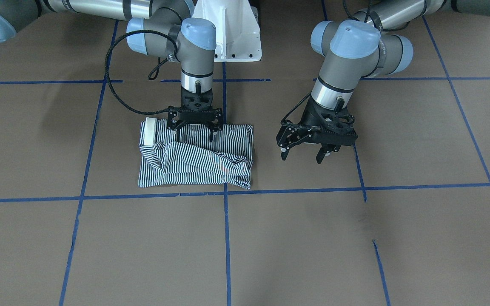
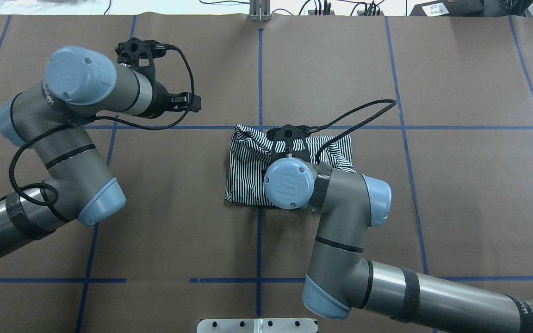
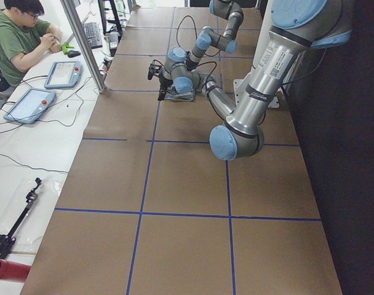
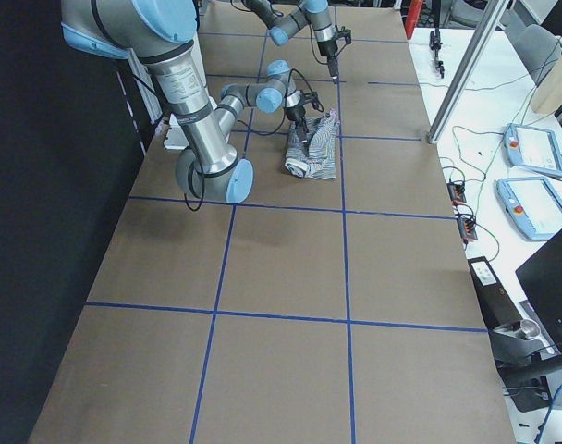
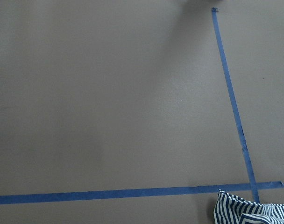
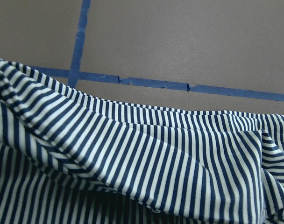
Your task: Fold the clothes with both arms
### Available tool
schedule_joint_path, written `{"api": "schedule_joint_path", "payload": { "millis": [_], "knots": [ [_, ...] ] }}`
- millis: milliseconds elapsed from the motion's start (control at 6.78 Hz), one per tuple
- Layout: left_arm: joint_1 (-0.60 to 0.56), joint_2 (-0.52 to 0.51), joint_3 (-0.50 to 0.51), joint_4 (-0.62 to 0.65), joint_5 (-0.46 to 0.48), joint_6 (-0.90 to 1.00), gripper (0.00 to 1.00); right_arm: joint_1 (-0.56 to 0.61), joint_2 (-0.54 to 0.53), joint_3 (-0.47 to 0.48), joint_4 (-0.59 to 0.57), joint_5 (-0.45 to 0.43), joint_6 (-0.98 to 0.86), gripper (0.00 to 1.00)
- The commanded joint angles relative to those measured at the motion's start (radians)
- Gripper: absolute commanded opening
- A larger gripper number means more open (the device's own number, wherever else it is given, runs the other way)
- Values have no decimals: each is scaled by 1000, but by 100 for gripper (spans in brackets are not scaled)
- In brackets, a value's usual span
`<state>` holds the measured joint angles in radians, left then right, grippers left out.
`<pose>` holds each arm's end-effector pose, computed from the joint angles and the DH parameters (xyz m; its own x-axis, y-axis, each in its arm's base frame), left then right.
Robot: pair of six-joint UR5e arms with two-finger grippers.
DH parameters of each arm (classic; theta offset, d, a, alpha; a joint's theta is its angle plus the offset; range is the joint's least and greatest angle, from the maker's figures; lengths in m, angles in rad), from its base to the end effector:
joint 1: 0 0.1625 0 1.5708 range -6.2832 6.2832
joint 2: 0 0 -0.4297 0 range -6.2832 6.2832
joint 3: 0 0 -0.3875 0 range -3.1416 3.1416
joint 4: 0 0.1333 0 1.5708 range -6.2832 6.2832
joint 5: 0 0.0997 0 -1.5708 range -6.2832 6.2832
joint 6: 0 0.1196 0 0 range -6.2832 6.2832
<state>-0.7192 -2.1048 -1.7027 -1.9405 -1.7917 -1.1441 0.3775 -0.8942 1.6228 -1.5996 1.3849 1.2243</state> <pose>0.4370 -0.5250 0.2667 0.5566 0.0493 -0.8293 0.2973 0.9203 0.2543 -0.6029 -0.4062 0.2652 0.8295 -0.0301 0.5578 -0.2033 0.9138 0.3517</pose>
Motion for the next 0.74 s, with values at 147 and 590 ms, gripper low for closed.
{"api": "schedule_joint_path", "payload": {
  "millis": [147,590],
  "knots": [
    [1,2,-6,2,0,-11,100,20,0,-50,0,-9,-42,100],
    [3,0,-8,2,0,-11,100,117,67,-166,9,-7,-86,100]
  ]
}}
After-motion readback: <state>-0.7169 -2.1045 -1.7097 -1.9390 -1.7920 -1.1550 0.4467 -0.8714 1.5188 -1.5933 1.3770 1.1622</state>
